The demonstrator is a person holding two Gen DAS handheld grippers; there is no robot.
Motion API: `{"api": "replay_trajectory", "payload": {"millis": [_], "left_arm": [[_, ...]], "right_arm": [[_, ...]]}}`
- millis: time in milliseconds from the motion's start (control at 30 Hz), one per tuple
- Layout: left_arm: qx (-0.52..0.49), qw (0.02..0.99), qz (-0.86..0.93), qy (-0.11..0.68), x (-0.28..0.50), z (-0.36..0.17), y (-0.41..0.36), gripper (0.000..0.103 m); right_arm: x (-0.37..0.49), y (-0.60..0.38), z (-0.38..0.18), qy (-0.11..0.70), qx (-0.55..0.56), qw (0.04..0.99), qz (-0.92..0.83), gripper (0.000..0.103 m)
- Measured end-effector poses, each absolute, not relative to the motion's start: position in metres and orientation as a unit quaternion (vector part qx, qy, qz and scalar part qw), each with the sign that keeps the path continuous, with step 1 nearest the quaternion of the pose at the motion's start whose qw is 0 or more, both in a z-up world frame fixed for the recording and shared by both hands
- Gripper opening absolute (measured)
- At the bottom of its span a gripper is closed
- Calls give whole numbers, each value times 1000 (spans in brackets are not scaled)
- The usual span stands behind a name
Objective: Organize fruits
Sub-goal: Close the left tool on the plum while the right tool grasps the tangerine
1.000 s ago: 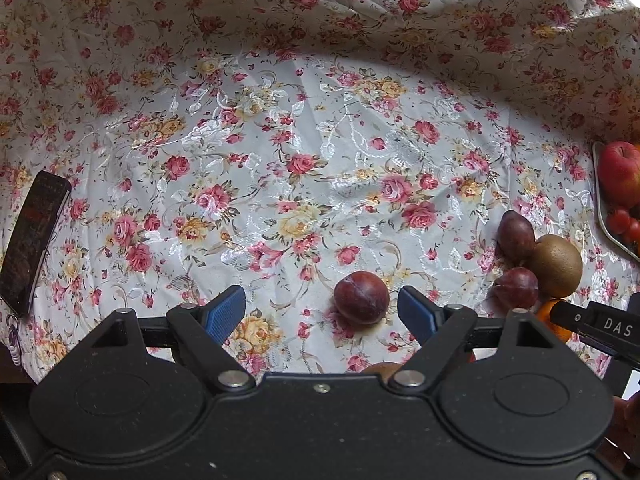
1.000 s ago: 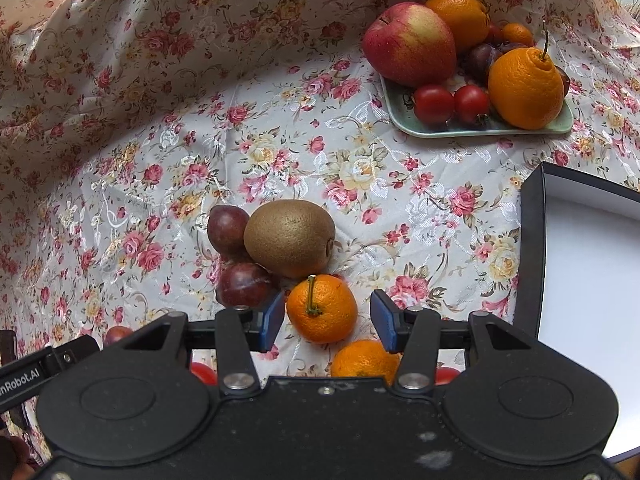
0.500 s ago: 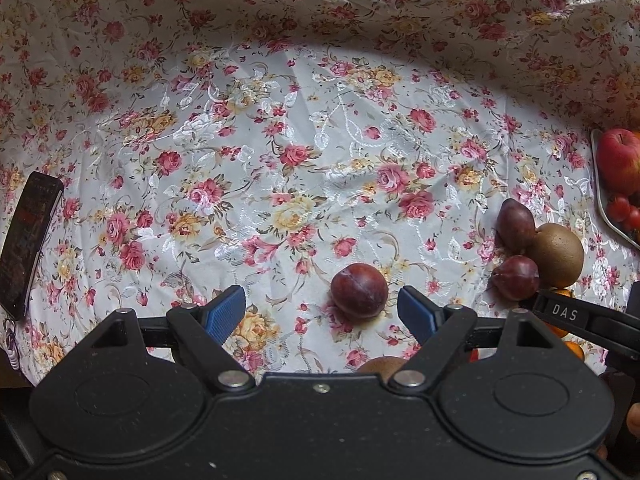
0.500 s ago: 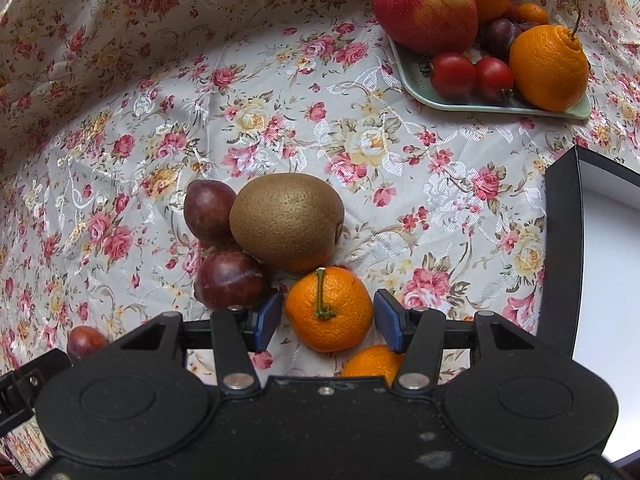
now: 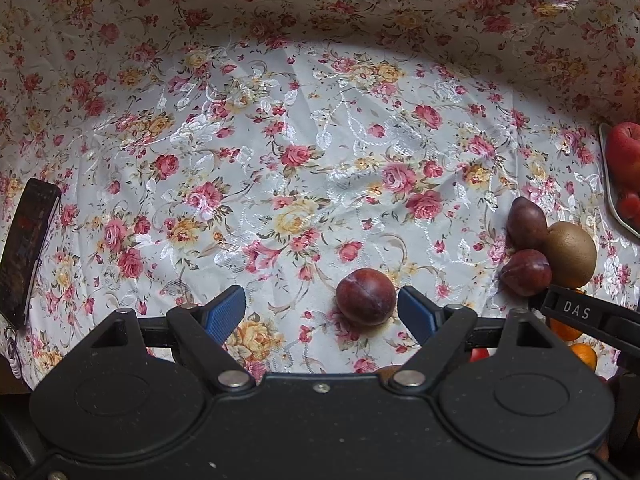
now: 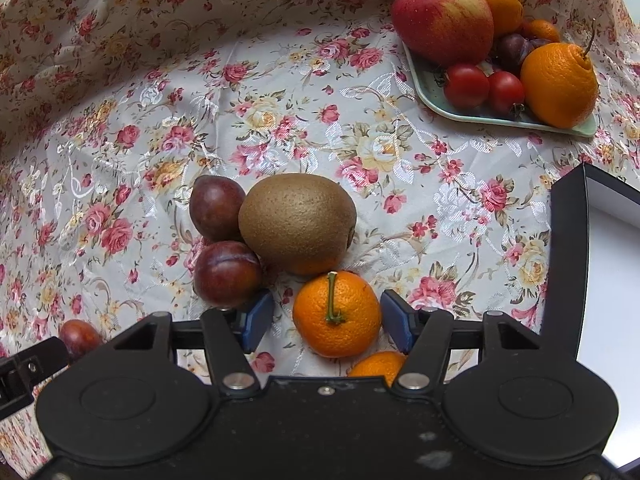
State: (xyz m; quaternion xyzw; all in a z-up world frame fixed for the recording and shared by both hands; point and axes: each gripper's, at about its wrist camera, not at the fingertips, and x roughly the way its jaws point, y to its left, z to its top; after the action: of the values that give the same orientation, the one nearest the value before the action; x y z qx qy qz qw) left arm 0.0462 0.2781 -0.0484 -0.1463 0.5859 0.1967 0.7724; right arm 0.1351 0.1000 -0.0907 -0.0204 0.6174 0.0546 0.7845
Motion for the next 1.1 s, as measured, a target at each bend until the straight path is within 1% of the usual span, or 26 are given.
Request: {"api": "replay_trajectory", "payload": {"millis": [67, 200, 233, 300, 333, 733, 867, 1000, 1100], "left_arm": [[-148, 772, 196, 586, 47, -50, 278, 85], [-155, 770, 192, 588, 50, -53, 277, 85], [-157, 769, 191, 589, 51, -54, 277, 83], [-158, 766, 188, 594, 52, -57, 276, 80], [-160, 764, 185, 597, 53, -59, 275, 78], [-180, 747, 195, 609, 63, -74, 277, 76], [-190, 737, 191, 620, 69, -82, 273, 68], [-179, 743, 200, 613, 71, -85, 269, 68], [-172, 749, 203, 607, 74, -85, 267, 64]], "right_arm": [[135, 99, -90, 611, -14, 790, 46, 60], [139, 99, -88, 607, -24, 793, 44, 51], [140, 100, -87, 608, -32, 792, 45, 48], [141, 99, -86, 609, -32, 791, 45, 46], [142, 98, -86, 611, -28, 790, 43, 46], [147, 83, -81, 632, 14, 774, 43, 44], [146, 77, -76, 631, 27, 774, 50, 44], [145, 73, -72, 630, 31, 774, 54, 44], [142, 71, -68, 627, 34, 776, 58, 44]]}}
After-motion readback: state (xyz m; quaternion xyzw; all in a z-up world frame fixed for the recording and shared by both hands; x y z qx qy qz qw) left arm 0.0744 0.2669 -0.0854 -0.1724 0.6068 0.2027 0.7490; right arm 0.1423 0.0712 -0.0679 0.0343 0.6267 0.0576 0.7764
